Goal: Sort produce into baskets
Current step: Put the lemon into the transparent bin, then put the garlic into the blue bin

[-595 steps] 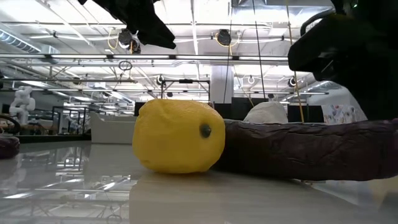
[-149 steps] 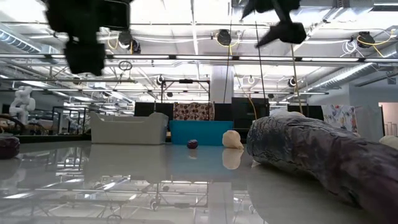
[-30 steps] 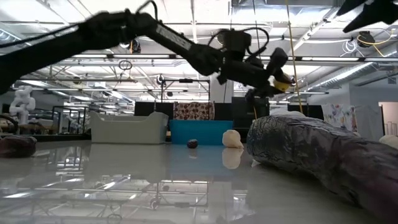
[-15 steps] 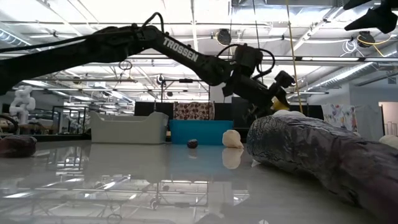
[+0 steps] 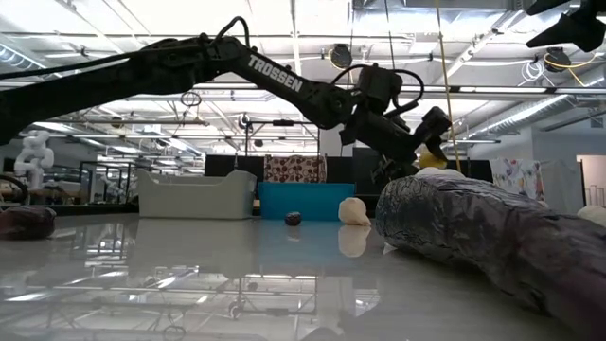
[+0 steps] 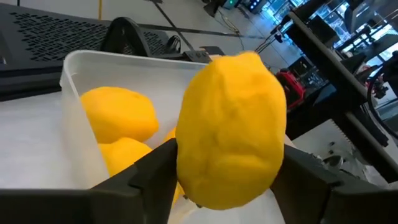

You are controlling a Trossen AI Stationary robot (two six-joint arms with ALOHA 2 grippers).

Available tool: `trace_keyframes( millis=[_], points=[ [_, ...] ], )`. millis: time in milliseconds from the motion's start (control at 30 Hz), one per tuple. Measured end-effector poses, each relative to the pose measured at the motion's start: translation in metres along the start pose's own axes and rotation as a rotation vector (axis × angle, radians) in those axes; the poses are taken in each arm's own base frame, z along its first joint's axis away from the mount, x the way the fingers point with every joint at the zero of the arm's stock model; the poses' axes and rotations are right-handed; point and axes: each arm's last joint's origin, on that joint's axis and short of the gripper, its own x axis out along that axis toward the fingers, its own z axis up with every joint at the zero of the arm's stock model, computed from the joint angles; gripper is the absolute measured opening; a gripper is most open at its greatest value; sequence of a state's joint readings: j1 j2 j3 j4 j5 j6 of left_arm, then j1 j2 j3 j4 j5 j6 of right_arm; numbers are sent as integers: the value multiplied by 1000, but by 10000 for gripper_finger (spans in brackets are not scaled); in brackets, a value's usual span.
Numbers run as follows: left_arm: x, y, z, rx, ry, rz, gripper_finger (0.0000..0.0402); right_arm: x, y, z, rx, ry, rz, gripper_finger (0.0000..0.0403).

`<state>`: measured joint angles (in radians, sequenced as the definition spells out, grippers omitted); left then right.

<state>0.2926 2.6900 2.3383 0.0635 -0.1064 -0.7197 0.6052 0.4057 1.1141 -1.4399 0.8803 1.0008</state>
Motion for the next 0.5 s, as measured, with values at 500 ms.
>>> trace_keyframes(
  millis=[500],
  points=[
    [0, 2, 16, -17, 22, -132, 244, 0, 1, 0, 10, 18, 13, 311]
  ],
)
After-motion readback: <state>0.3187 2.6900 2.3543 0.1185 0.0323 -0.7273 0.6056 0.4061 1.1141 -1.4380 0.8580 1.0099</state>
